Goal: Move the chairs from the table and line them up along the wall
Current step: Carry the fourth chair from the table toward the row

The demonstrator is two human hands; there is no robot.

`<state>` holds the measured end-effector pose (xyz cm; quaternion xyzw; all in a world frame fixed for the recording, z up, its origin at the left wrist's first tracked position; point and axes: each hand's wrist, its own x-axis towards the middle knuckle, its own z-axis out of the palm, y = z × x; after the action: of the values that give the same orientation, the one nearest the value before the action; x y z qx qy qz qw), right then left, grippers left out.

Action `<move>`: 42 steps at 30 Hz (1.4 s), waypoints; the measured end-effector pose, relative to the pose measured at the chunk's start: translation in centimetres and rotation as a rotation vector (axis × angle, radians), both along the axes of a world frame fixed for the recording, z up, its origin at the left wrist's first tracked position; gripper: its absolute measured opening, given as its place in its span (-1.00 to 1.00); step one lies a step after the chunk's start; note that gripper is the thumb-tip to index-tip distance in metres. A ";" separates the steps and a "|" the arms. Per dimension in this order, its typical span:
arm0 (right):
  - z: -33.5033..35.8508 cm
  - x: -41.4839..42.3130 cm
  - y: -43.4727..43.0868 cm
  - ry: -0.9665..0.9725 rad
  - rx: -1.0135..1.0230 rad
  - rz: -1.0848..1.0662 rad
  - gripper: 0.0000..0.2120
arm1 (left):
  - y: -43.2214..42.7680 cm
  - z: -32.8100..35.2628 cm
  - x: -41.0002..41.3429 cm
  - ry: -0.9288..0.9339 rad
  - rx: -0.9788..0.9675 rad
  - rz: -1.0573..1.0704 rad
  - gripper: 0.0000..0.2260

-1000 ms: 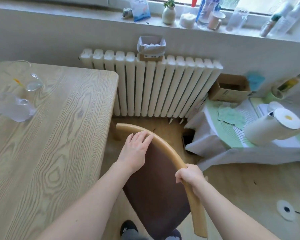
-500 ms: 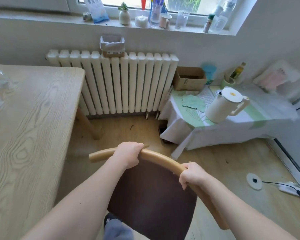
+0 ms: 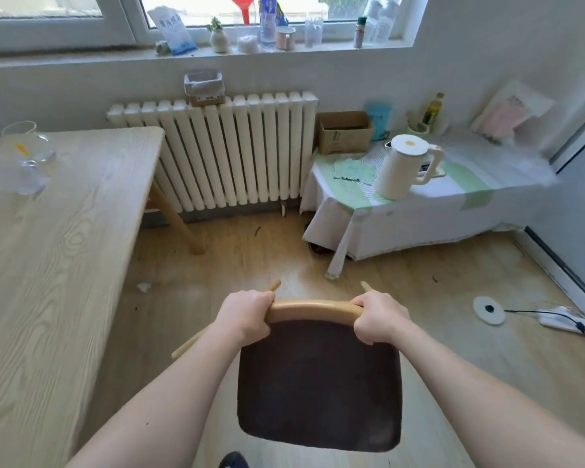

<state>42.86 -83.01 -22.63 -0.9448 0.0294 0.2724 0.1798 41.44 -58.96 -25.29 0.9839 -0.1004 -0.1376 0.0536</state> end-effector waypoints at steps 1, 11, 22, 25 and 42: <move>0.1 -0.9 -0.3 -0.002 -0.006 0.013 -0.48 | -0.3 0.1 -1.0 0.007 0.001 -0.005 -0.78; 1.0 -13.6 -1.2 -0.010 -0.086 -0.030 -0.48 | -1.2 0.6 -13.0 0.008 -0.081 -0.056 -0.77; 1.1 -29.8 0.4 -0.039 -0.144 0.017 -0.56 | 0.3 0.8 -30.1 0.031 -0.138 0.003 -0.80; 1.4 -33.1 0.6 0.002 -0.161 0.047 -0.63 | 0.5 0.9 -34.2 0.041 -0.125 0.039 -0.81; -1.5 -52.6 8.8 0.089 -0.022 0.524 -0.39 | 5.1 -0.5 -63.8 0.176 -0.115 0.524 -0.78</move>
<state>-9.75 -74.24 -24.10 -0.9091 -0.2054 0.3508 0.0915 -22.38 -53.84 -25.79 0.9560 0.1546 -0.1980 0.1514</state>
